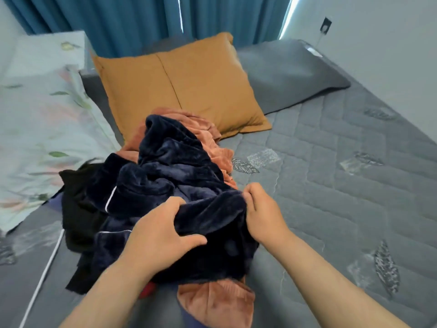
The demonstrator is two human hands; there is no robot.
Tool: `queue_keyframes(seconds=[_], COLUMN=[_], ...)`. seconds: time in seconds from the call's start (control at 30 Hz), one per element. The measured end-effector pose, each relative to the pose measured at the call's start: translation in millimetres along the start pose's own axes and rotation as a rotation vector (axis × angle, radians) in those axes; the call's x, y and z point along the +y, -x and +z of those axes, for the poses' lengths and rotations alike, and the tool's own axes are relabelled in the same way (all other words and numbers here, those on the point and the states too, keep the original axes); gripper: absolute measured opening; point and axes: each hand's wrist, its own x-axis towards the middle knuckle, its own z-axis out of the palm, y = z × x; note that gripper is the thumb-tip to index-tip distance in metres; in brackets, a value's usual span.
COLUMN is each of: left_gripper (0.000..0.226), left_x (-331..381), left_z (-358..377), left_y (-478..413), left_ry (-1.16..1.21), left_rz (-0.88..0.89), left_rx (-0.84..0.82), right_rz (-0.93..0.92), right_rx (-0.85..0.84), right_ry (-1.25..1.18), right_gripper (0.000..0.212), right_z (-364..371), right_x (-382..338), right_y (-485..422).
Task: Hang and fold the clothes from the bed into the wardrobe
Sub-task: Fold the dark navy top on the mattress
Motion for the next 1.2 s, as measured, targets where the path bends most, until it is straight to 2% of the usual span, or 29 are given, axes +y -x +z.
queue_keyframes(seconds=[0.1,0.2,0.27,0.37,0.47,0.5,0.57,0.63,0.77,0.87,0.93,1.0,1.07,1.1,1.13,1.17,1.2], left_gripper=[0.035,0.035,0.034,0.022,0.017,0.016,0.012,0.012,0.019,0.024,0.027,0.030,0.022,0.019,0.018,0.016,0.015], left_x=[26,45,60,74,101,117,157,202,286,345,386,426,466,483,498,512,523], left_z=[-55,-104,-131,-158,-172,-181,-209,-248,-321,-351,-364,-373,-382,-386,-389,-390,-390], left_y=[-5,-6,-8,-7,-7,-10,-13,-13,0,15,20,26,35,40,41,45,47], left_ry=[-0.116,-0.150,-0.131,0.017,0.217,0.284,0.328,0.267,0.022,-0.028,0.162,0.630,1.065,1.203,1.307,1.386,1.449], left_rz=[0.114,0.136,0.083,-0.096,-0.116,-0.078,0.039,0.169,0.383,0.510,0.496,0.388,0.257,0.210,0.178,0.155,0.145], left_rx=[-0.009,0.097,0.203,0.239,0.222,0.246,0.315,0.378,0.383,0.363,0.317,0.140,-0.004,-0.035,-0.068,-0.103,-0.139], right_rz=[0.054,0.082,0.108,0.043,0.002,0.009,0.018,0.003,-0.023,-0.004,0.043,0.045,-0.052,-0.116,-0.177,-0.191,-0.189], right_rx=[0.044,-0.123,-0.244,-0.225,-0.138,-0.101,0.019,0.190,0.468,0.630,0.727,0.808,0.866,0.846,0.756,0.583,0.400], right_ry=[-0.155,-0.226,-0.286,-0.380,-0.406,-0.411,-0.369,-0.170,0.364,0.460,0.465,0.485,0.473,0.401,0.281,0.152,0.029], right_gripper=[0.029,0.032,0.029,0.011,0.025,0.028,0.022,0.009,0.037,0.036,0.027,0.017,0.029,0.028,0.023,0.020,0.026], right_z=[-63,-123,-162,-221,-270,-285,-317,-353,-428,-478,-504,-515,-509,-501,-489,-474,-458], right_x=[-69,-134,-169,-213,-243,-249,-255,-257,-270,-285,-294,-302,-314,-321,-329,-336,-342], right_y=[-11,-6,4,19,36,42,55,70,103,124,134,142,156,167,179,193,206])
